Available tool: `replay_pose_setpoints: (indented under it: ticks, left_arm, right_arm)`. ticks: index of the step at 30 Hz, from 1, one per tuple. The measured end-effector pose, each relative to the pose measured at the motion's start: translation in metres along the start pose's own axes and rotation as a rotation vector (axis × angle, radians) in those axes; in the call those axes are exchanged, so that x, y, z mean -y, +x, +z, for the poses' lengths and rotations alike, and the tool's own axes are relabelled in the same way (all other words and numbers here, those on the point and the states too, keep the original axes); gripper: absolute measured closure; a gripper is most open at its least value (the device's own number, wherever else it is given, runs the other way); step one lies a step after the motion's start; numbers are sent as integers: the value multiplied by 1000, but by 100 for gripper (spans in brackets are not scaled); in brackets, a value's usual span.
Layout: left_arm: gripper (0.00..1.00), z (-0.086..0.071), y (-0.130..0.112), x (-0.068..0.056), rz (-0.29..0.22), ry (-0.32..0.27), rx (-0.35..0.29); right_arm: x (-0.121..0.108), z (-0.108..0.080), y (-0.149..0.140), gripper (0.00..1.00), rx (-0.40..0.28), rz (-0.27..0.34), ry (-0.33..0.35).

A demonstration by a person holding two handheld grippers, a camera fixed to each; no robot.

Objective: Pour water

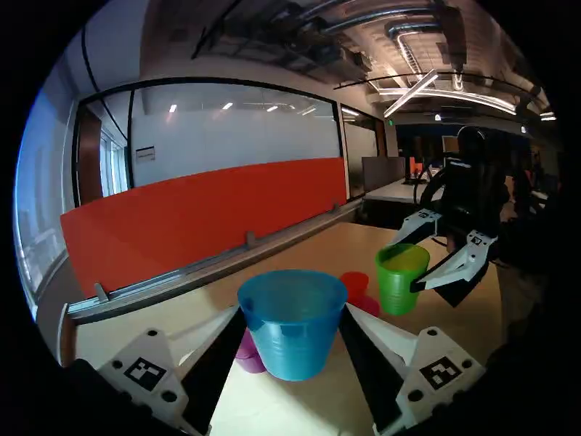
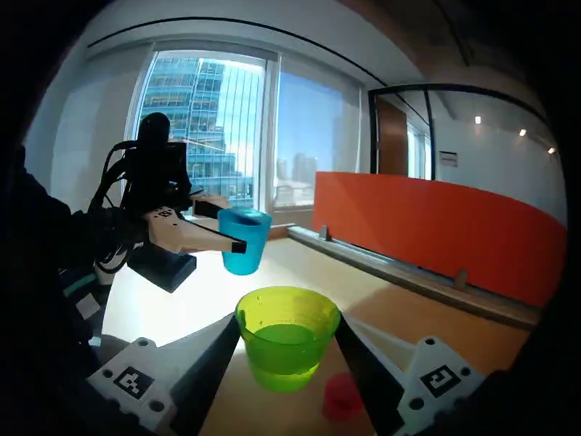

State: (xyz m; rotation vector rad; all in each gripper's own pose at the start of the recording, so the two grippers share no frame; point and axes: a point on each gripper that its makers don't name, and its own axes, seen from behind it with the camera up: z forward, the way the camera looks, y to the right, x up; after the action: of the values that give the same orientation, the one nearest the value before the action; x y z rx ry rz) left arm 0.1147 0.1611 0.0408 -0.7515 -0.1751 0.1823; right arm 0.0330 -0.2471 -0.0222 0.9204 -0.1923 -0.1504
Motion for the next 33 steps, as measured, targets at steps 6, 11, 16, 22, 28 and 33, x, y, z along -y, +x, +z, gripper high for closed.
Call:
replay_pose_setpoints:
  ticks: [6, 11, 16, 22, 28, 33]
  left_arm:
    - [15, 7, -20, -5, 11, -17, 56]
    - [15, 13, -38, -9, 33, -27, 105]
    - [15, 17, -56, -13, 56, -37, 151]
    - [15, 19, -79, -22, 70, -72, 211]
    - [15, 21, -97, -27, 91, -101, 255]
    - [15, 24, -112, -28, 107, -114, 295]
  right_arm:
    - [-1, 1, -12, 8, 32, -2, 12]
    - [-3, 2, -23, 8, 62, -9, 18]
    - [-3, 4, -33, 8, 88, -14, 30]
    - [-2, 7, -43, 8, 120, -22, 48]
    - [-1, 12, -54, 8, 152, -35, 65]
    - [0, 16, -62, 8, 179, -40, 77]
